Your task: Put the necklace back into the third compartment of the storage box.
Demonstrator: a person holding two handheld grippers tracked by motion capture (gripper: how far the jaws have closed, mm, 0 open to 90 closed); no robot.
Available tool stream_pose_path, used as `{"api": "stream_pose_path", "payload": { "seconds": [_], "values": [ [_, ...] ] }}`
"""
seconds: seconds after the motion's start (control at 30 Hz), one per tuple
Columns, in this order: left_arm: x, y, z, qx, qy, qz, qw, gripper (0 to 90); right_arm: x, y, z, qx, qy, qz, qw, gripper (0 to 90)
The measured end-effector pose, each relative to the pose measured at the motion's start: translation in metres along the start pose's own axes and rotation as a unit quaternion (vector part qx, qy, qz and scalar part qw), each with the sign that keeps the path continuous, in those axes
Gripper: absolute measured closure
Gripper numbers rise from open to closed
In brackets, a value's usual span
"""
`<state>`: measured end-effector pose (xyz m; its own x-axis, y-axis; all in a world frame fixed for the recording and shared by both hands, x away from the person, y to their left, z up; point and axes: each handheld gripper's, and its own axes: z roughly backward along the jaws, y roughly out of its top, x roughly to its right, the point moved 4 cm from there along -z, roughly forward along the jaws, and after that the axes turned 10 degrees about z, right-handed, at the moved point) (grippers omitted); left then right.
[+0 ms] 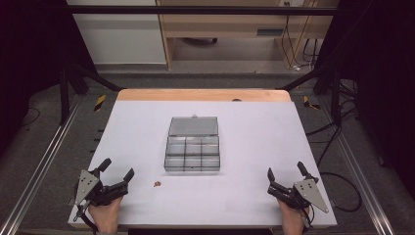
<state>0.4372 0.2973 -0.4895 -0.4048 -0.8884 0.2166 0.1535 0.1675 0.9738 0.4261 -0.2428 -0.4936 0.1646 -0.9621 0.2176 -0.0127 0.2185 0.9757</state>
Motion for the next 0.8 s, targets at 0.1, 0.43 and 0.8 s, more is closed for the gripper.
{"api": "stream_pose_path", "payload": {
  "seconds": [0.1,0.43,0.8],
  "values": [
    [0.000,0.000,0.000,-0.001,-0.002,0.007,1.0000,5.1,0.000,0.000,0.000,0.001,0.000,-0.001,1.0000,1.3],
    [0.014,0.013,-0.004,-0.022,-0.050,-0.017,0.9984,5.3,0.000,0.000,0.000,0.003,0.000,-0.003,1.0000,1.2],
    [0.029,0.043,-0.009,-0.112,-0.107,-0.050,0.9866,5.4,0.000,0.000,0.000,0.001,0.000,0.000,1.0000,1.4]
  ]
}}
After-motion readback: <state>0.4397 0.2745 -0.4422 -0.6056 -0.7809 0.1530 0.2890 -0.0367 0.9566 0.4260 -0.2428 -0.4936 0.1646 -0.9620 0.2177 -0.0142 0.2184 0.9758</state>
